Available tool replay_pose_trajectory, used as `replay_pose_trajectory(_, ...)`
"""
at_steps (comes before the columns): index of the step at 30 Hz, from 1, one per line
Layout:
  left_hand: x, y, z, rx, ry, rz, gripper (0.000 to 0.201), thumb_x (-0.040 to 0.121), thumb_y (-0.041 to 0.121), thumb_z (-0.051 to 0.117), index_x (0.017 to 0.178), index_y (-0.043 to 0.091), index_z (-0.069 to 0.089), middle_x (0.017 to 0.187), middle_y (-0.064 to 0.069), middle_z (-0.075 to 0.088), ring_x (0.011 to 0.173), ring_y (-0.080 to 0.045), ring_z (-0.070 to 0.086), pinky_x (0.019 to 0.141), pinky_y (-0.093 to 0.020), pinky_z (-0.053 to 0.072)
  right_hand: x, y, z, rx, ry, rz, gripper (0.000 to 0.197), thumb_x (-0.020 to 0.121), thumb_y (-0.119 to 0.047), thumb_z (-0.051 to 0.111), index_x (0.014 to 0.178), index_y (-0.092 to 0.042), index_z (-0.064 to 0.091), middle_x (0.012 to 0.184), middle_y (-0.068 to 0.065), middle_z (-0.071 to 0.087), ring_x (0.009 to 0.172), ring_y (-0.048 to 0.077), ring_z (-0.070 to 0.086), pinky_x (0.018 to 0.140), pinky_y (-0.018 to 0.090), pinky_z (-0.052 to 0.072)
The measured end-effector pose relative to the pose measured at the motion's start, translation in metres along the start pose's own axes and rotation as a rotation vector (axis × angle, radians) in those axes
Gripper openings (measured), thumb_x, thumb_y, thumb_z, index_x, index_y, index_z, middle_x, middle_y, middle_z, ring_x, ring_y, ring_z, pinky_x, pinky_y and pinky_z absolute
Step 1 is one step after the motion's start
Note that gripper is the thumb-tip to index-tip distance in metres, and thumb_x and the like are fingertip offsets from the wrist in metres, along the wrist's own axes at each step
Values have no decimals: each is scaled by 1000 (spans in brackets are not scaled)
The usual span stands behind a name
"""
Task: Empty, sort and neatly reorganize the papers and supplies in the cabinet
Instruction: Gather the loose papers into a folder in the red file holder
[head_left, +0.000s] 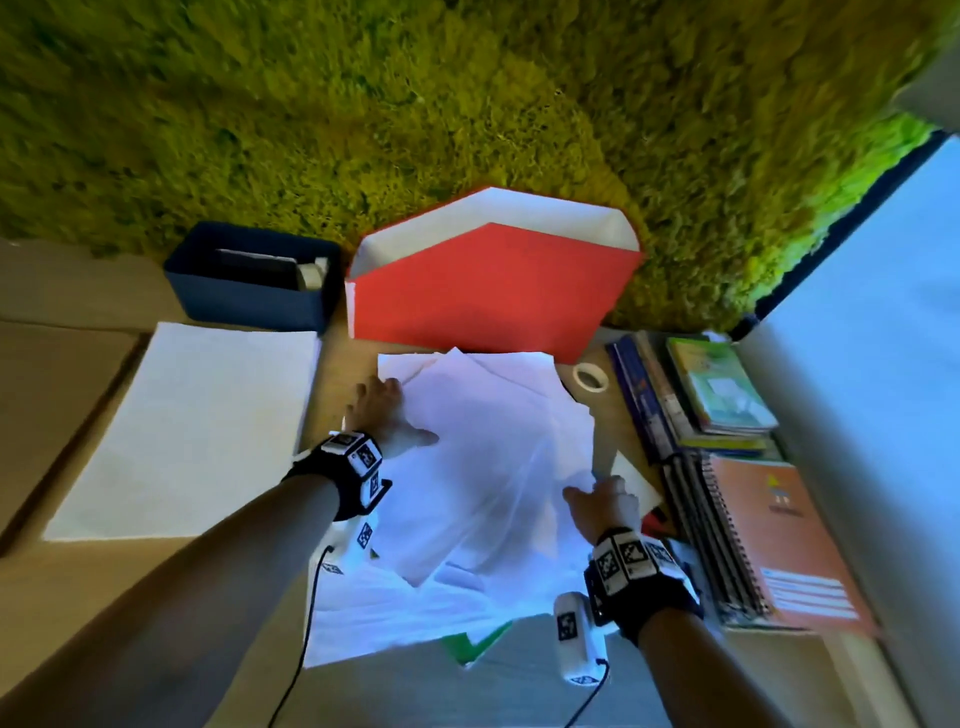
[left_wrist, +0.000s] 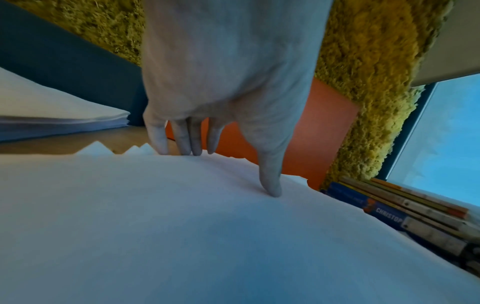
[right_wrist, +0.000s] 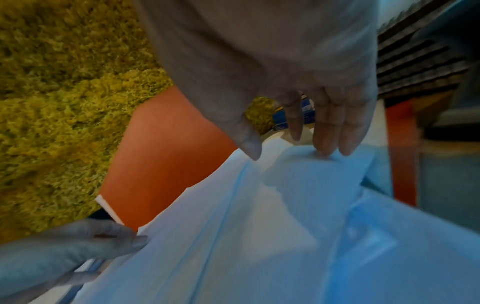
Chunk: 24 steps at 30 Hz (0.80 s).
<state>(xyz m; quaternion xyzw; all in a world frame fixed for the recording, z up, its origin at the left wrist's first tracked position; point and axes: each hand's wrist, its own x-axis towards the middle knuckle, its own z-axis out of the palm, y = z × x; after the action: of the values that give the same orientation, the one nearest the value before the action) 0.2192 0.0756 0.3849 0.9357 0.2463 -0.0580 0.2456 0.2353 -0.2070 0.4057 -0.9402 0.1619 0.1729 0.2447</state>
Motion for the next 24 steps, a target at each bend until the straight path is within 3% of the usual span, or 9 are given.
replay_pose_trajectory(3, 3, 7, 5, -11, 3, -43, 112, 56, 65, 82, 138, 4, 36, 139, -20, 33, 132, -39, 32, 104, -49, 38, 9, 14, -7, 4, -72, 67, 73, 86, -38, 64, 136, 4, 32, 140, 23, 42, 131, 36, 39, 102, 40, 35)
replay_pose_trajectory(7, -1, 16, 12, -32, 4, -72, 108, 56, 67, 82, 132, 2, 40, 137, -22, 35, 128, -41, 37, 99, -48, 44, 19, 17, -3, 56, -79, 76, 76, 85, -38, 66, 137, 6, 31, 139, 23, 42, 129, 37, 40, 106, 42, 37)
replay_pose_trajectory(12, -10, 18, 18, -2, 36, -98, 109, 54, 70, 80, 131, 4, 40, 135, -20, 38, 125, -39, 38, 96, -52, 44, 18, 12, -5, -145, 43, -50, 81, 83, -42, 64, 140, 3, 28, 142, 23, 32, 133, 37, 31, 108, 40, 28)
replay_pose_trajectory(15, -16, 15, 23, 27, 63, -159, 120, 56, 75, 75, 141, 1, 33, 141, -22, 32, 130, -41, 32, 101, -51, 40, 22, 11, -8, -173, -22, -72, 88, 84, -54, 62, 142, 3, 26, 144, 21, 36, 133, 35, 35, 109, 39, 29)
replay_pose_trajectory(19, -24, 16, 26, 63, 129, -159, 111, 59, 80, 69, 130, -2, 45, 121, -19, 45, 116, -36, 40, 97, -41, 37, 25, 8, -8, -166, -3, -79, 100, 79, -64, 61, 145, 0, 21, 145, 19, 29, 137, 33, 28, 107, 40, 30)
replay_pose_trajectory(21, -28, 18, 28, 12, 100, -175, 111, 61, 78, 70, 132, -2, 44, 123, -20, 43, 116, -36, 43, 98, -40, 39, 41, 11, 4, -126, -47, -78, 124, 65, -82, 56, 149, -2, 12, 149, 17, 25, 139, 33, 26, 109, 46, 32)
replay_pose_trajectory(23, -34, 20, 29, -45, 68, -198, 113, 59, 77, 73, 135, -1, 42, 125, -19, 40, 117, -36, 46, 97, -40, 42, 72, 26, 26, -133, -86, -88, 150, 38, -97, 45, 152, -6, 9, 152, 14, 26, 138, 35, 30, 106, 53, 33)
replay_pose_trajectory(24, -37, 21, 30, -62, 57, -206, 113, 59, 76, 73, 136, 0, 41, 126, -19, 40, 118, -36, 46, 96, -40, 43, 87, 33, 35, -137, -111, -92, 147, 39, -96, 45, 151, -7, 14, 152, 15, 28, 136, 35, 33, 106, 54, 34)
